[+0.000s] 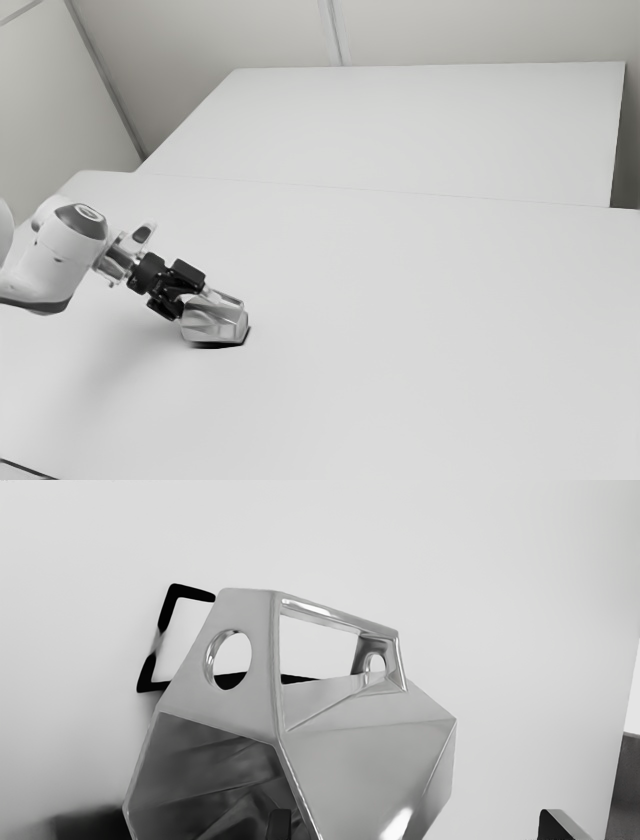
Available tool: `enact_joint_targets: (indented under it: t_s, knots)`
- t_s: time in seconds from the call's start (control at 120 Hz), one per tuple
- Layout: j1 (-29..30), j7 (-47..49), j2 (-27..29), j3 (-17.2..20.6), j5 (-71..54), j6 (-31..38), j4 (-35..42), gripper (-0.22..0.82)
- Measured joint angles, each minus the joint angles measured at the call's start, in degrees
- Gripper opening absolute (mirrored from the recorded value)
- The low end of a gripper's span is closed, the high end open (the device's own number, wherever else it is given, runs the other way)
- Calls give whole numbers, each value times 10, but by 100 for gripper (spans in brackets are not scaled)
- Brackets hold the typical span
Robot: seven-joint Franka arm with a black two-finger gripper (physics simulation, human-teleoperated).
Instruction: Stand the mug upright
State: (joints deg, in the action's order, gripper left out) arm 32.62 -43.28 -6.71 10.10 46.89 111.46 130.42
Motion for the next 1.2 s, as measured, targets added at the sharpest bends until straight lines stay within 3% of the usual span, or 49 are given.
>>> enact_joint_targets:
  t_s: [0.242,0.425,0.592,0.883,1.2]
  knots:
    - [7,-31,2,1,23,-21,0,8]
    - [2,-47,10,1,31,-32,-1,-9]
    - [-3,-58,32,3,33,-37,-2,-14]
    - [-41,-33,89,3,-28,-37,-45,-15]
    - [-204,94,150,1,-231,-31,-67,-15]
